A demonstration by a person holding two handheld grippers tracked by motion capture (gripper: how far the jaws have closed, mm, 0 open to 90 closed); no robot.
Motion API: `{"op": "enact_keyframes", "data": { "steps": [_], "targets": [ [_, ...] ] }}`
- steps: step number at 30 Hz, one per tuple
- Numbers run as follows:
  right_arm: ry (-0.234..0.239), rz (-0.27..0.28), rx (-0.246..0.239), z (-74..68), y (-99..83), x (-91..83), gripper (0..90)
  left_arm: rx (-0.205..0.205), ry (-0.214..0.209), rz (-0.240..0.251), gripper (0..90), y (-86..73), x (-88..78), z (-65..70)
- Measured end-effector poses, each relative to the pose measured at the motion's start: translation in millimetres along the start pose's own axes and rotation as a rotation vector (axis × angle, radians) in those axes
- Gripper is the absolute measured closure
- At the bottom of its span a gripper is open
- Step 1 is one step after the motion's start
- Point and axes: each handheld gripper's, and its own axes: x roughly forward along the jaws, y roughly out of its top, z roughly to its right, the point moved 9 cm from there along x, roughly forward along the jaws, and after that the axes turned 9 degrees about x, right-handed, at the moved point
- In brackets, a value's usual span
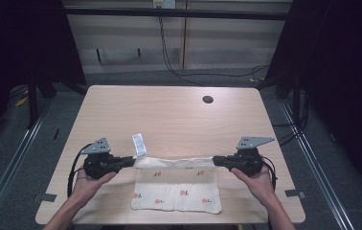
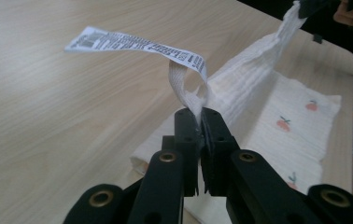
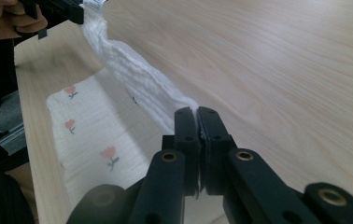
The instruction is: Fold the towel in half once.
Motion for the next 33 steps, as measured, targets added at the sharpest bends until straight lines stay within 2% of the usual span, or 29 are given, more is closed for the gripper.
{"op": "enact_keyframes", "data": {
  "steps": [5, 7, 10, 13, 14, 16, 18, 20, 21, 23, 24, 27, 28, 29, 31, 33],
  "targets": [
    [0.003, -0.008, 0.011, -3.6, -5.8, -2.3, 87.8, 0.018, 0.012, -0.009, 86.5, -1.8, -6.4, 3.6],
    [0.006, -0.030, 0.010, -8.3, -15.5, -1.5, 87.8, 0.028, 0.000, -0.026, 86.5, -6.1, -7.2, 11.0],
    [0.012, -0.038, 0.016, -11.6, -24.6, 0.3, 87.7, 0.028, -0.014, -0.022, 86.5, -8.3, -6.7, 18.2],
    [0.013, -0.042, 0.017, -13.0, -28.3, -0.3, 87.8, 0.026, -0.026, -0.030, 86.4, -11.5, -7.1, 22.4],
    [0.016, -0.048, 0.015, -15.9, -32.9, -2.6, 87.7, 0.031, -0.049, -0.049, 86.4, -16.1, -8.2, 27.8],
    [0.013, -0.056, 0.012, -18.4, -36.9, -4.7, 87.8, 0.032, -0.048, -0.060, 86.4, -20.8, -10.1, 31.8],
    [0.016, -0.056, 0.009, -20.6, -41.6, -6.6, 87.7, 0.020, -0.052, -0.042, 86.5, -23.7, -12.5, 34.8],
    [0.023, -0.054, 0.013, -22.5, -45.1, -6.6, 87.7, 0.017, -0.057, -0.045, 86.4, -26.8, -12.6, 36.1],
    [0.024, -0.078, 0.020, -25.2, -60.0, -2.1, 87.7, 0.040, -0.042, -0.061, 86.4, -34.1, -9.4, 37.9],
    [0.017, -0.093, 0.018, -25.3, -65.7, 0.2, 87.7, 0.047, -0.049, -0.069, 86.4, -35.8, -7.7, 40.9],
    [0.006, -0.129, 0.013, -25.4, -77.2, 2.8, 87.6, 0.054, -0.064, -0.079, 86.4, -36.7, -5.8, 44.3],
    [0.005, -0.111, 0.026, -24.8, -78.3, -1.1, 87.4, 0.062, -0.065, -0.091, 86.4, -42.8, -1.9, 47.8],
    [0.003, -0.111, 0.023, -24.0, -79.2, -1.2, 87.3, 0.057, -0.082, -0.104, 86.2, -46.1, -0.4, 48.9],
    [0.003, -0.111, 0.023, -24.0, -79.2, -1.2, 87.3, 0.057, -0.082, -0.104, 86.1, -46.1, -0.4, 48.9],
    [-0.009, -0.140, 0.007, -24.5, -88.0, 3.1, 86.5, 0.069, -0.090, -0.128, 85.8, -51.8, 4.5, 51.5],
    [-0.007, -0.155, 0.002, -26.1, -92.4, 5.6, 86.1, 0.069, -0.097, -0.130, 85.5, -52.2, 6.0, 54.0]
  ]
}}
